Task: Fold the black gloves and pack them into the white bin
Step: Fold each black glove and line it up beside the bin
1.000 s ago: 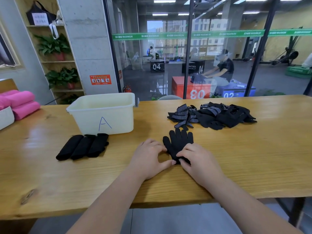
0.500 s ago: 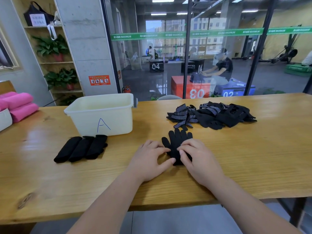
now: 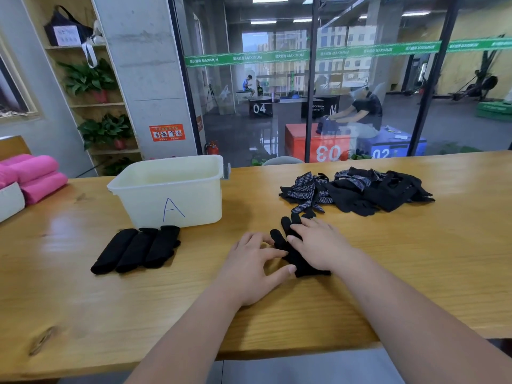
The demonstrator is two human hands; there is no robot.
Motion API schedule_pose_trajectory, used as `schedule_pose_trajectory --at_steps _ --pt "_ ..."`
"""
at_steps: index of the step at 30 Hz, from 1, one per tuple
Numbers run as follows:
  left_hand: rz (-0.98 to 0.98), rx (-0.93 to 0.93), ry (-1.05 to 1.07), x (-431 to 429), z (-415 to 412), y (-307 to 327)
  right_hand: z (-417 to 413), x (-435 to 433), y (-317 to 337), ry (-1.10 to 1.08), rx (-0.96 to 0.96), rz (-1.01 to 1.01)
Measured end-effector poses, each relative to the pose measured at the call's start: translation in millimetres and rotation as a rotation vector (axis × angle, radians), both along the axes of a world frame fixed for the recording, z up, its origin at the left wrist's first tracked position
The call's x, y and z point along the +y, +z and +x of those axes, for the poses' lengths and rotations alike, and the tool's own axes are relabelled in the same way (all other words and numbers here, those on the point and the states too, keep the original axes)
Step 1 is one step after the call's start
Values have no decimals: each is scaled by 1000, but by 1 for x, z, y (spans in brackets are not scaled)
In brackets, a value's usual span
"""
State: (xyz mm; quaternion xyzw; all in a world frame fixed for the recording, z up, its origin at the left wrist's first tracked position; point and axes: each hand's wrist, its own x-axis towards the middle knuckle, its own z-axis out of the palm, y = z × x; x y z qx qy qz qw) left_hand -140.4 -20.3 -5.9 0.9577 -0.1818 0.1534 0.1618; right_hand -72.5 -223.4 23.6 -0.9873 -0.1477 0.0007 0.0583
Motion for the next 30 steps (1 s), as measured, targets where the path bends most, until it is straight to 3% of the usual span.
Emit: schedule_pose_trajectory --at_steps 15,21,27,30 --pt "-235 -191 237 6 9 -1 18 49 -16 -12 80 -60" --pt "-151 -140 264 6 7 2 -19 60 -23 45 62 -39" --pt "-60 -91 244 6 4 -2 -25 34 -23 -1 -170 290" --pt "-2 -13 211 4 3 -2 -26 13 -26 8 -25 174"
